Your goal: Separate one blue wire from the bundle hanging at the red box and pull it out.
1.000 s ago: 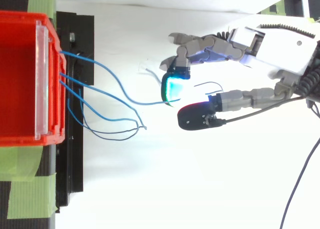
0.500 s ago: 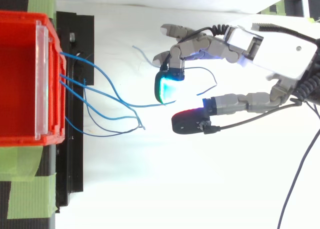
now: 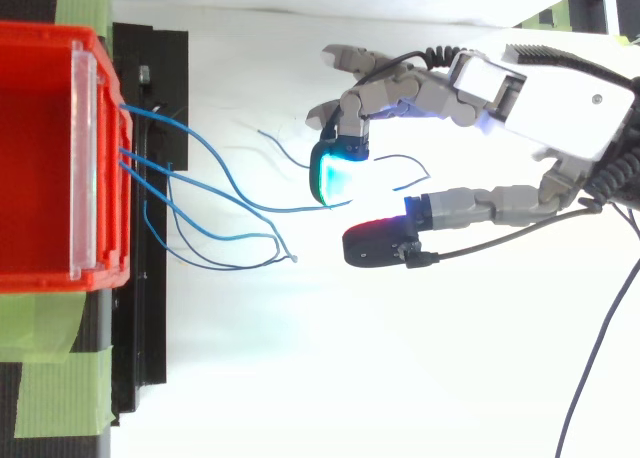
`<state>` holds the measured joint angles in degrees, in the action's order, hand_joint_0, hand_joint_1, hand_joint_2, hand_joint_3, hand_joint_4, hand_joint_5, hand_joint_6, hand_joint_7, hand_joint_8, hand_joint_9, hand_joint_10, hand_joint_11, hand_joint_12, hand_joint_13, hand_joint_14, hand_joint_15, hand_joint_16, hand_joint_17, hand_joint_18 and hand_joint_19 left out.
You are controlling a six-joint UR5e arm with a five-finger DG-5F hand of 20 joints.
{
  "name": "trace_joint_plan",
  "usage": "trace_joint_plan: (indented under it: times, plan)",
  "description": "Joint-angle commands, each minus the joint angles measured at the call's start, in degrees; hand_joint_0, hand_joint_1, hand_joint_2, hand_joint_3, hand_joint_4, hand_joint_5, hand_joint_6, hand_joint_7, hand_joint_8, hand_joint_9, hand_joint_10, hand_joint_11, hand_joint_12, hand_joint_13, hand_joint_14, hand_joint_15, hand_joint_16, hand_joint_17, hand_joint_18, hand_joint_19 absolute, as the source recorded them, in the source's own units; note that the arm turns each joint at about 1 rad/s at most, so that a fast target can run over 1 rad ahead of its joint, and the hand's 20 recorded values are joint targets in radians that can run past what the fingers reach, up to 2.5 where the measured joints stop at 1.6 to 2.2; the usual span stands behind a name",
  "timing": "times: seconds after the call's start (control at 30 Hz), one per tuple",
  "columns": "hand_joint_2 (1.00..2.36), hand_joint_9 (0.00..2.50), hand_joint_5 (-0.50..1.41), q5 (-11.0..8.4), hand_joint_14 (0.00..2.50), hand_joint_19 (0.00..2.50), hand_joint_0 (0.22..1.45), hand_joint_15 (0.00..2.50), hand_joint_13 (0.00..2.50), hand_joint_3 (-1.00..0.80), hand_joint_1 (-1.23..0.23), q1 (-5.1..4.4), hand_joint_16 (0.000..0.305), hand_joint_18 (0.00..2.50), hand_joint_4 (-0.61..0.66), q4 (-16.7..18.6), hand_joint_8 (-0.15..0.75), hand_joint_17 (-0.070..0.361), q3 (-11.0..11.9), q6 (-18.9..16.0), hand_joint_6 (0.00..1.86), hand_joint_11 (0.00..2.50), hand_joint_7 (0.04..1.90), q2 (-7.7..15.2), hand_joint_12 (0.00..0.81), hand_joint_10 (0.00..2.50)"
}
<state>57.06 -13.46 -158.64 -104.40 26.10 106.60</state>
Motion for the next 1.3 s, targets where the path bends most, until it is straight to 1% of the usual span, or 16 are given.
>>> trace_joint_plan:
  times: [0.0,0.27,0.57,0.6,0.63,0.7,1.27]
  plan:
    - [1.03,0.47,-0.15,0.07,0.00,0.22,0.62,0.12,0.04,-0.07,-0.85,-0.07,0.048,0.00,-0.01,0.00,0.280,0.108,-0.01,0.00,0.79,0.29,1.38,0.01,0.336,0.01]
    - [1.03,0.50,-0.15,0.07,0.00,0.23,0.62,0.15,0.07,-0.07,-0.85,0.10,0.048,0.03,-0.01,-0.09,0.266,0.108,-0.01,0.00,0.79,0.34,1.39,0.01,0.334,0.01]
    - [1.02,0.57,-0.15,0.07,0.00,0.19,0.61,0.14,0.12,-0.07,-0.84,0.01,0.049,0.03,-0.01,-0.09,0.267,0.110,0.08,0.00,0.81,0.35,1.38,0.01,0.339,0.01]
    - [1.02,0.53,-0.15,0.07,0.00,0.20,0.61,0.14,0.07,-0.07,-0.84,0.01,0.047,0.00,-0.02,-0.09,0.238,0.105,0.08,0.00,0.81,0.33,1.37,0.01,0.308,0.01]
    - [1.02,0.52,-0.16,0.07,0.00,0.19,0.61,0.13,0.07,-0.07,-0.84,0.01,0.045,0.00,-0.02,0.00,0.229,0.101,0.08,0.00,0.81,0.33,1.38,0.01,0.296,0.01]
    - [1.02,0.53,-0.16,0.07,0.01,0.18,0.61,0.12,0.08,-0.08,-0.83,0.01,0.047,0.00,-0.02,0.00,0.248,0.105,0.08,0.00,0.81,0.33,1.36,0.01,0.318,0.01]
    - [1.03,0.53,-0.16,0.07,0.00,0.21,0.61,0.14,0.08,-0.07,-0.82,0.01,0.049,0.00,0.00,-0.09,0.257,0.111,-0.01,0.00,0.81,0.34,1.38,0.01,0.332,0.01]
